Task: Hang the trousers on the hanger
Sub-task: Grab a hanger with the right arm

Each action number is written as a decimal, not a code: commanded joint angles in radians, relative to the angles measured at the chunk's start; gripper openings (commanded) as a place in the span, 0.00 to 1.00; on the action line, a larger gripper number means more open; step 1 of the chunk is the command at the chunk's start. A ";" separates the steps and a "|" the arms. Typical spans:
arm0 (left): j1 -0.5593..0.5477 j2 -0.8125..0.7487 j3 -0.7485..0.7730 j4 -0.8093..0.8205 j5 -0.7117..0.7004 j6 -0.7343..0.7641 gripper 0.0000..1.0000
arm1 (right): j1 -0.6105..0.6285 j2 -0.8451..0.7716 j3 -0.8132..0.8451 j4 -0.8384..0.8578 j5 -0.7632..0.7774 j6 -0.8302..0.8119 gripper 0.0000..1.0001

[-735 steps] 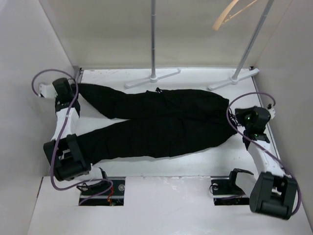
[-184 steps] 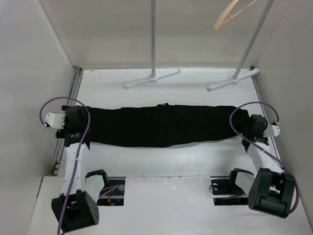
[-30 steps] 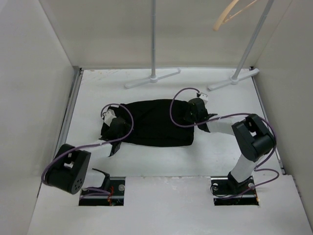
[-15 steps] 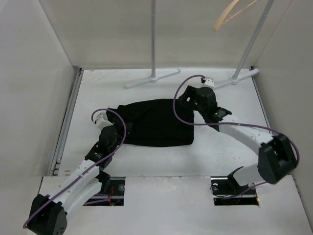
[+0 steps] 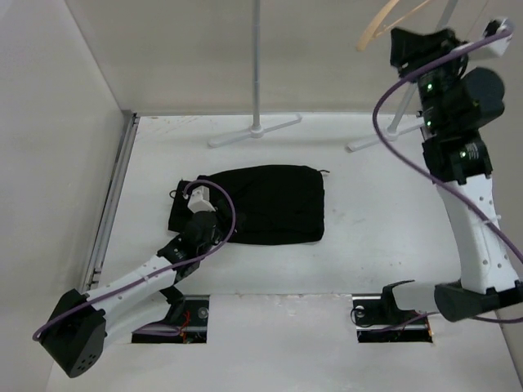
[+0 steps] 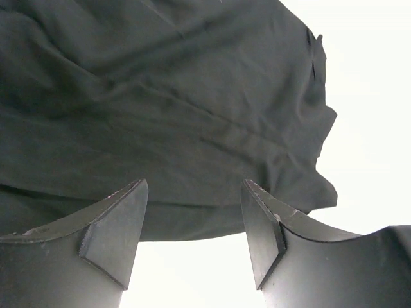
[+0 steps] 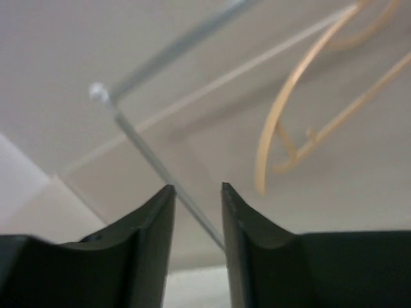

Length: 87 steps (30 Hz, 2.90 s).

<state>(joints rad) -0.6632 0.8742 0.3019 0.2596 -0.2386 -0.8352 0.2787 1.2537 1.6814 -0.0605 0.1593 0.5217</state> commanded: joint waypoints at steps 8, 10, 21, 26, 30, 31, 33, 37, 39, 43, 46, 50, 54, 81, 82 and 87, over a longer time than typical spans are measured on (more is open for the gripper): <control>-0.063 0.029 0.062 0.066 0.053 0.051 0.59 | -0.213 0.400 0.538 -0.197 -0.237 0.106 0.76; -0.063 0.046 0.065 0.066 0.067 0.051 0.59 | -0.242 0.426 0.577 -0.220 -0.241 0.133 0.77; -0.068 0.101 0.083 0.078 0.087 0.054 0.59 | -0.296 0.582 0.698 -0.116 -0.423 0.254 0.77; -0.068 0.118 0.083 0.078 0.090 0.056 0.59 | -0.302 0.641 0.741 -0.075 -0.426 0.319 0.76; -0.057 0.112 0.080 0.078 0.091 0.056 0.59 | -0.315 0.708 0.802 -0.050 -0.443 0.369 0.70; -0.054 0.112 0.080 0.078 0.091 0.056 0.59 | -0.315 0.722 0.816 -0.038 -0.449 0.385 0.68; -0.049 0.115 0.082 0.078 0.091 0.056 0.59 | -0.318 0.751 0.848 -0.021 -0.457 0.414 0.64; -0.046 0.123 0.085 0.078 0.097 0.056 0.59 | -0.327 0.806 0.926 -0.004 -0.480 0.462 0.52; -0.045 0.124 0.085 0.078 0.097 0.056 0.59 | -0.329 0.820 0.945 0.011 -0.494 0.478 0.44; -0.042 0.123 0.082 0.078 0.097 0.056 0.59 | -0.327 0.816 0.945 0.044 -0.501 0.486 0.31; -0.042 0.120 0.077 0.078 0.097 0.054 0.59 | -0.324 0.808 0.945 0.077 -0.515 0.486 0.25; -0.040 0.115 0.066 0.078 0.097 0.051 0.59 | -0.324 0.790 0.945 0.109 -0.549 0.486 0.19; -0.040 0.111 0.060 0.078 0.096 0.048 0.59 | -0.324 0.770 0.940 0.134 -0.586 0.491 0.17; -0.017 -0.034 0.078 0.004 0.079 0.048 0.59 | -0.252 0.446 0.112 0.444 -0.734 0.480 0.15; -0.019 -0.034 0.085 0.004 0.079 0.048 0.59 | -0.252 0.432 0.091 0.452 -0.742 0.469 0.14; -0.037 -0.029 0.118 0.007 0.081 0.050 0.59 | -0.249 0.330 -0.078 0.476 -0.759 0.436 0.14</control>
<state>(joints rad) -0.6899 0.8570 0.3565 0.2432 -0.1509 -0.7937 0.0216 1.6867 1.6752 0.2989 -0.5659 1.0012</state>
